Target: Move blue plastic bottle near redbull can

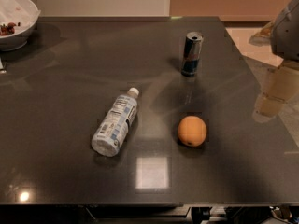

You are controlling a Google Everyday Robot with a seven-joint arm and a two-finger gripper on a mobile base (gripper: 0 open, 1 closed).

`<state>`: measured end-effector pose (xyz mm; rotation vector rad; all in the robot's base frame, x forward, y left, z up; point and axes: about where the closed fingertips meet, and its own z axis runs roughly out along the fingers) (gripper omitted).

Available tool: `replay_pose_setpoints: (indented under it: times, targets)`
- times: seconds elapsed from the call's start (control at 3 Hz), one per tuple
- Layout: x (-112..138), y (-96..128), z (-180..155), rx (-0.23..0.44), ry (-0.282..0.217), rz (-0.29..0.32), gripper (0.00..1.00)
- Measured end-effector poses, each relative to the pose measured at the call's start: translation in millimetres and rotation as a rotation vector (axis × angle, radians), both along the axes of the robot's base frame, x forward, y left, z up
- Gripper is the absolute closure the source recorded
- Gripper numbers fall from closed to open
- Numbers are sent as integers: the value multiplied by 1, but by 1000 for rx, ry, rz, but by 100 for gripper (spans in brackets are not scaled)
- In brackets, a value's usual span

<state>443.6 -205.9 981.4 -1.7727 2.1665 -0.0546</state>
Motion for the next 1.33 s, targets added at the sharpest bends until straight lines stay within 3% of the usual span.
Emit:
replay_pose_setpoints:
  times: [0.67, 1.33]
  targets:
    - [36, 64, 7, 57, -25, 261, 0]
    - [55, 148, -6, 76, -40, 538, 0]
